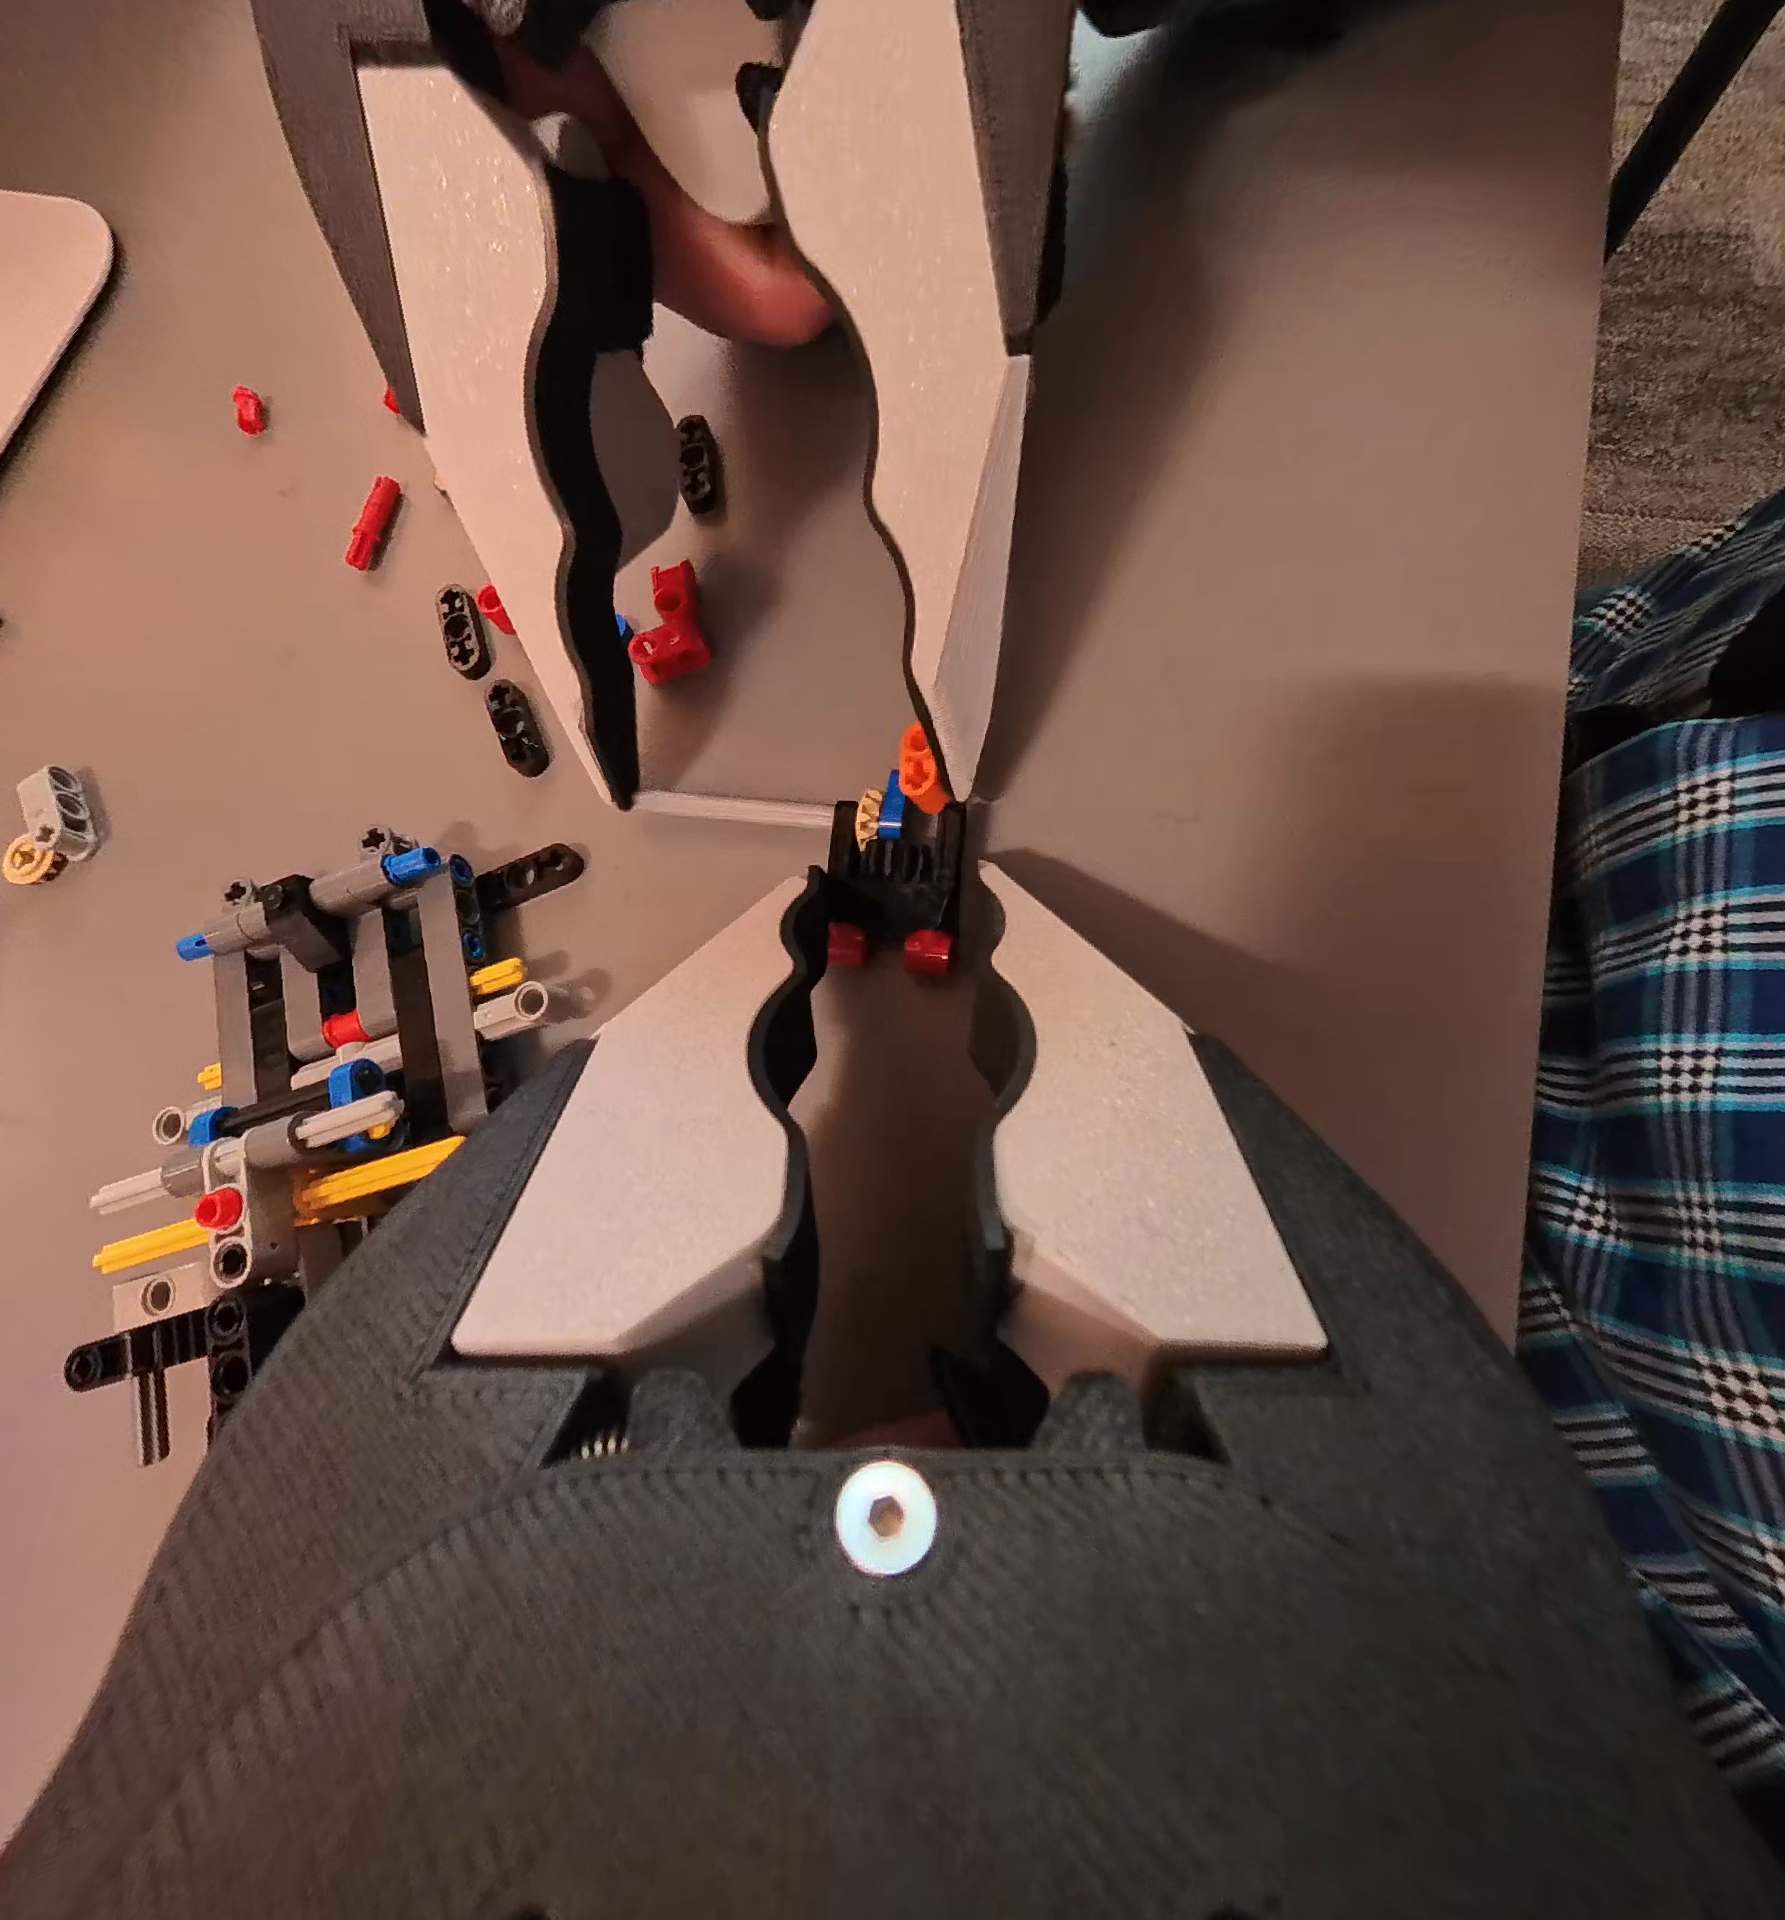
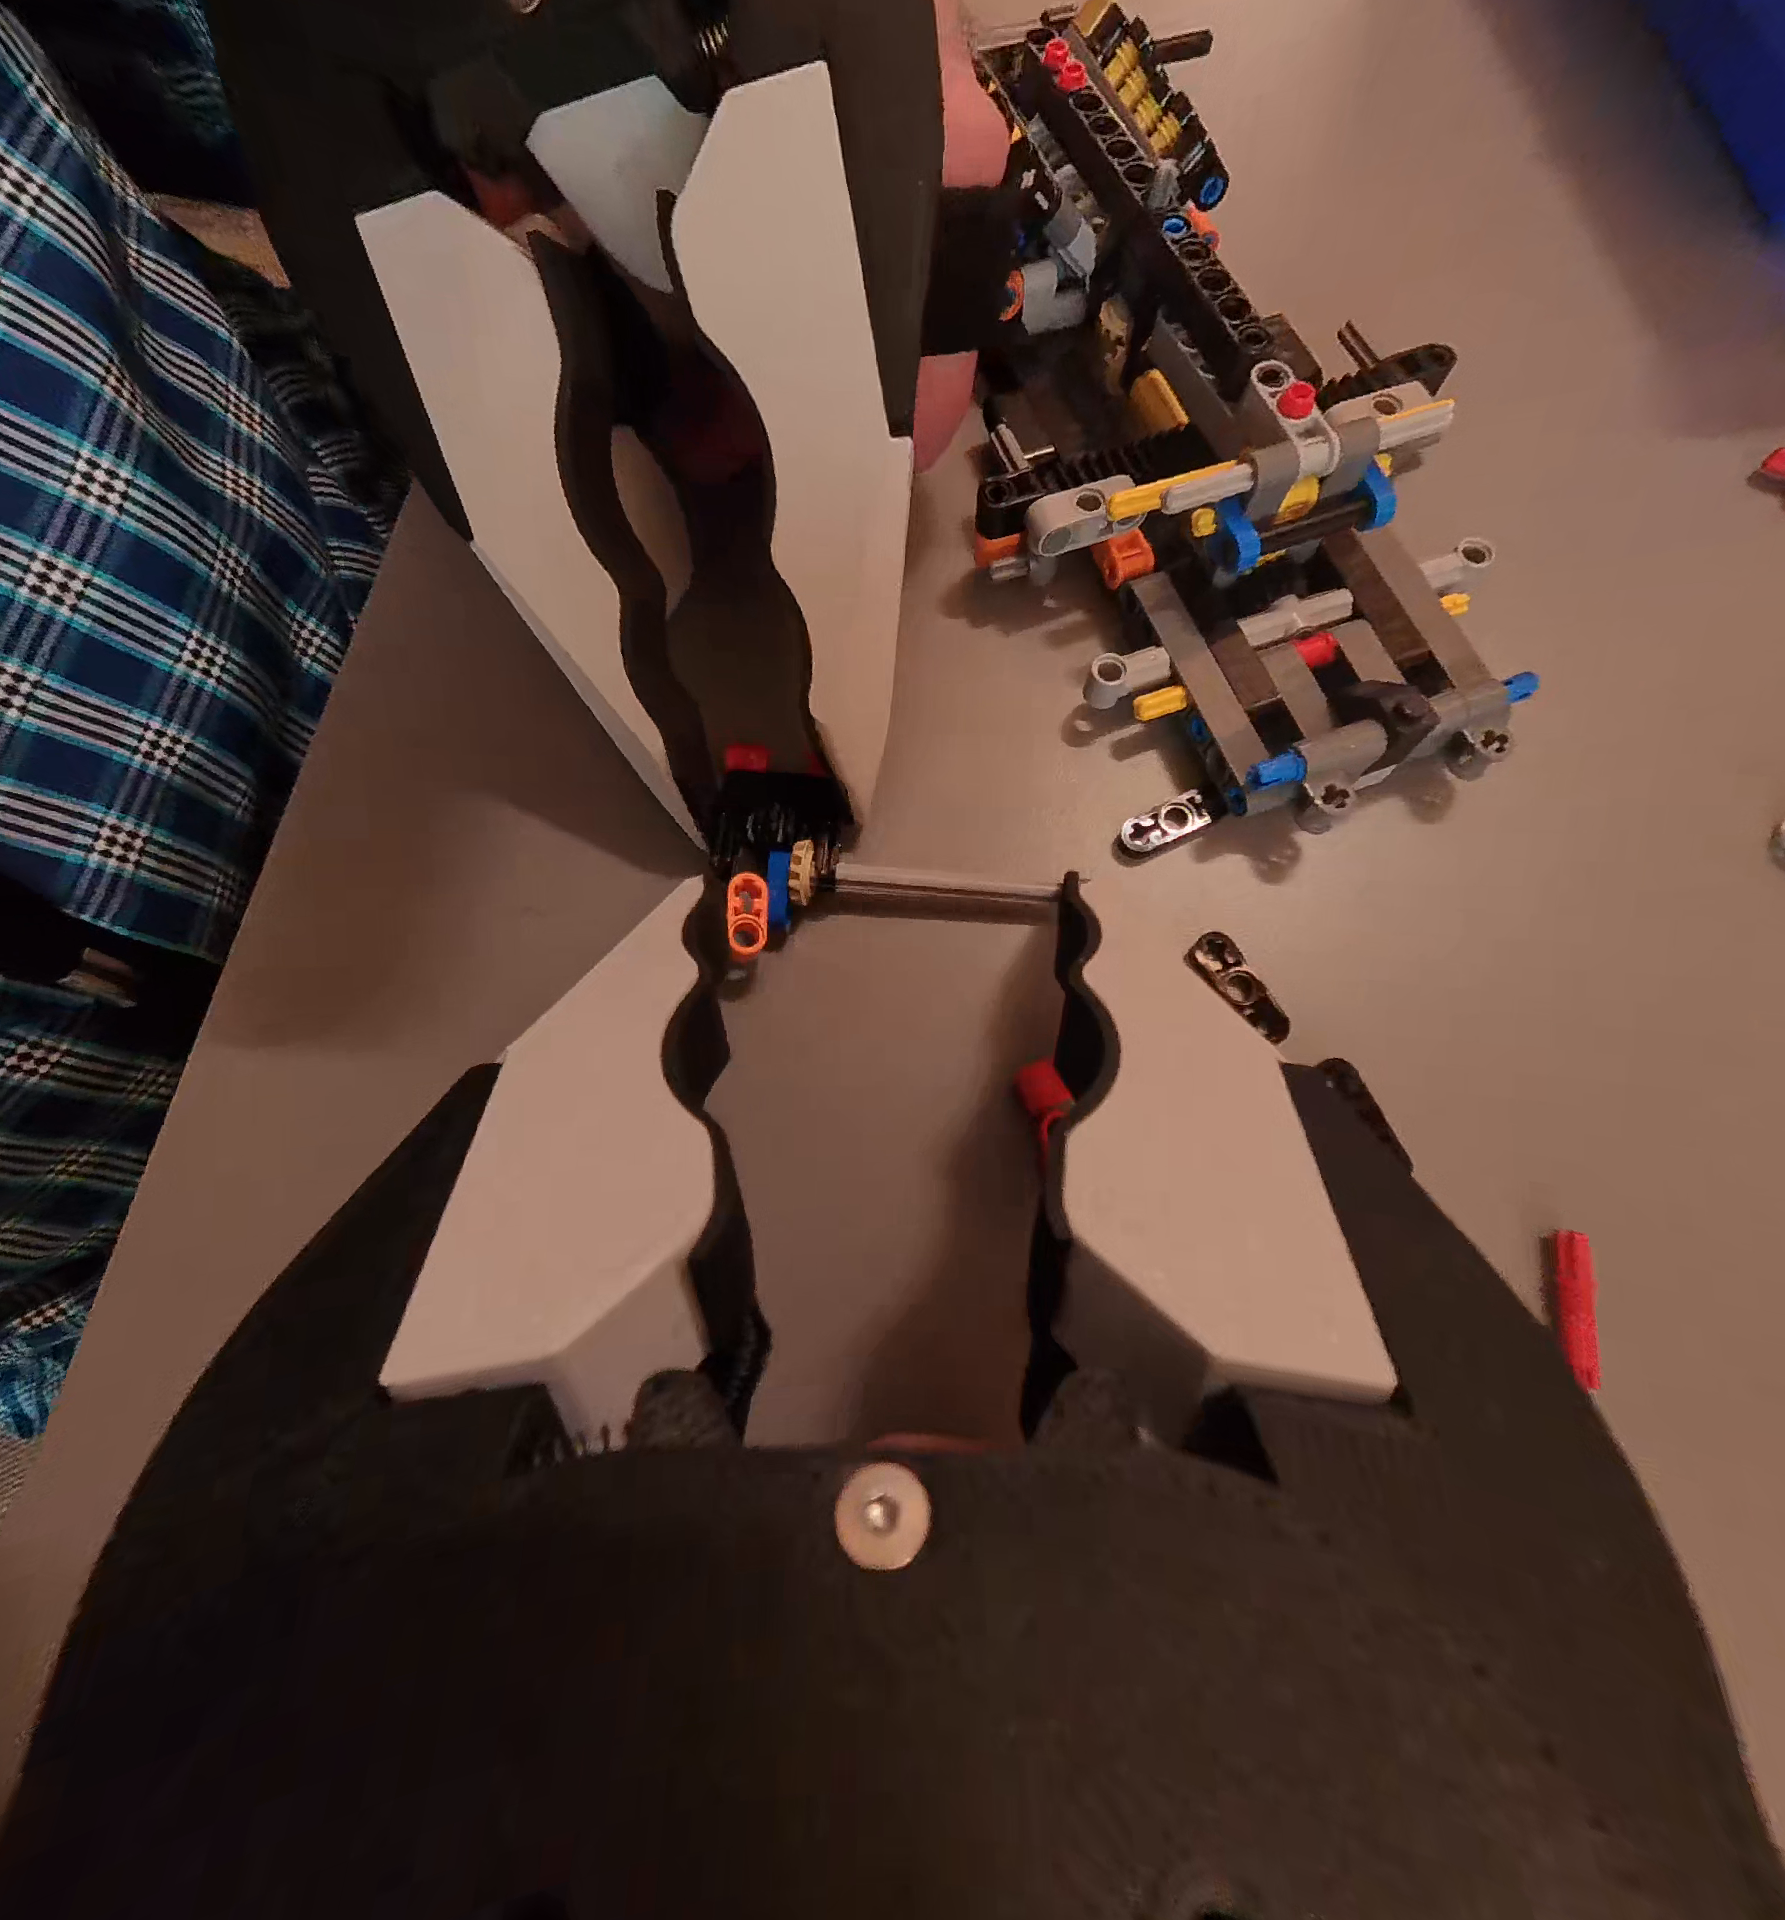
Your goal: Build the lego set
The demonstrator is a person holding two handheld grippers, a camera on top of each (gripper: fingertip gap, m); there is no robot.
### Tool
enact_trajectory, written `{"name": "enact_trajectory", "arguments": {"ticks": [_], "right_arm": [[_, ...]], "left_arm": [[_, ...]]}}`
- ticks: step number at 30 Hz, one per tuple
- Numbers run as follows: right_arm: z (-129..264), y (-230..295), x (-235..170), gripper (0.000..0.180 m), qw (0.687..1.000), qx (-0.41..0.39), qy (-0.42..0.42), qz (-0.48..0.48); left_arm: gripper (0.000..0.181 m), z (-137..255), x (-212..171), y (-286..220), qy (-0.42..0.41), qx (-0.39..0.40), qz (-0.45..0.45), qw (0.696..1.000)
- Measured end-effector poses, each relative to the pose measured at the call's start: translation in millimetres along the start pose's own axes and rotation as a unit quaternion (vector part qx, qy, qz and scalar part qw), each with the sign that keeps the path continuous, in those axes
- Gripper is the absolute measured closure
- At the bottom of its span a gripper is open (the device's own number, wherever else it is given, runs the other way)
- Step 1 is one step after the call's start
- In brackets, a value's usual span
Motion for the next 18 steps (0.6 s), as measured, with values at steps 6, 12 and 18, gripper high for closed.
{"name": "enact_trajectory", "arguments": {"ticks": [6, 12, 18], "right_arm": [[-0.5, 1.3, -3.5, 0.117, 1.0, 0.015, 0.011, 0.005], [0.6, 0.5, -2.6, 0.116, 1.0, 0.028, 0.004, -0.008], [1.3, -4.9, -0.9, 0.127, 0.999, 0.021, -0.006, -0.031]], "left_arm": [[0.157, 0.3, -0.3, -0.4, 0.0, -0.004, -0.002, 1.0], [0.157, 1.6, -1.2, 0.7, 0.0, -0.002, -0.002, 1.0], [0.157, 2.5, -1.8, 1.2, 0.0, -0.003, -0.002, 1.0]]}}
Point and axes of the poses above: each gripper's, where its closed fingertips meet, z back along the fingers, x out of its top, y = z × x across the jaws, the point moved 2 cm from there along z, back along the fingers, and after that the axes turned 12 degrees about z, right-handed, at the moved point
